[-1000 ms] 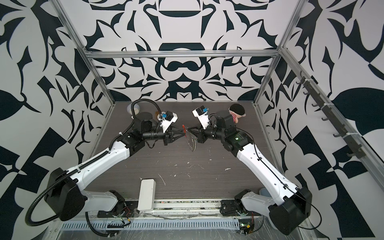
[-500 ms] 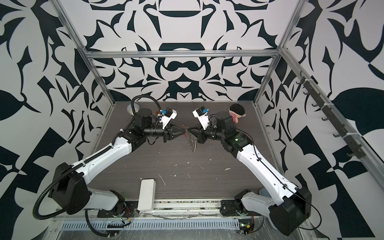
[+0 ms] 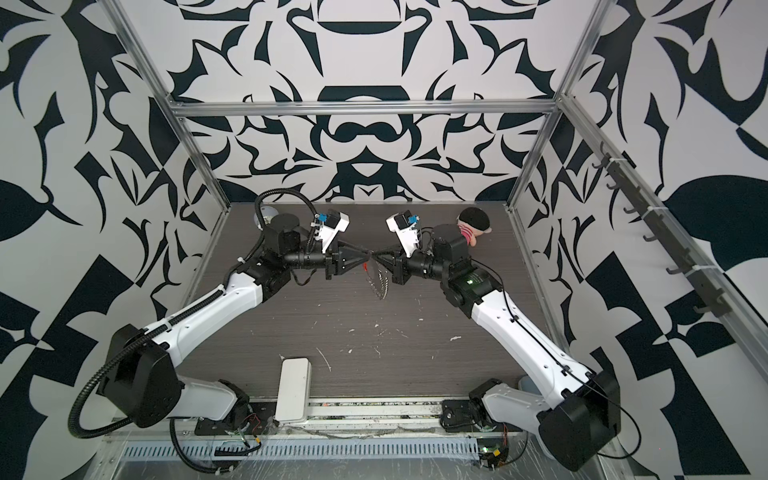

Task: Put the keys on the keyring
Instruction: 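Hold the keyring plate raised between both grippers above the table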

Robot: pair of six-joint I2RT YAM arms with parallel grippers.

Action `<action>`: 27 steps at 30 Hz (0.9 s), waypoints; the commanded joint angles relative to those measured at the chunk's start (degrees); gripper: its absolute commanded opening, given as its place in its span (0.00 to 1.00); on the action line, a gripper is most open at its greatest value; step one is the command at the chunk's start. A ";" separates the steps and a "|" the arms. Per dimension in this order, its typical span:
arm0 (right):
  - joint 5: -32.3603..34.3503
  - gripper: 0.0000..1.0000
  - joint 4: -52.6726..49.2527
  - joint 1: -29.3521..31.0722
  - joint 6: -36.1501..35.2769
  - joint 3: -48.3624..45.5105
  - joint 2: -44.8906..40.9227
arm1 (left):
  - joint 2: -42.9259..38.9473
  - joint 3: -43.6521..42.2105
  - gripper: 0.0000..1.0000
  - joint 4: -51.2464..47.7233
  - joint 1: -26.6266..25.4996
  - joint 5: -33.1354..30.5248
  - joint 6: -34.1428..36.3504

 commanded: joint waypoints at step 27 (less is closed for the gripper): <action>-3.15 0.00 8.93 0.25 5.08 -0.49 2.30 | 1.50 0.75 0.00 0.37 0.30 3.25 -1.96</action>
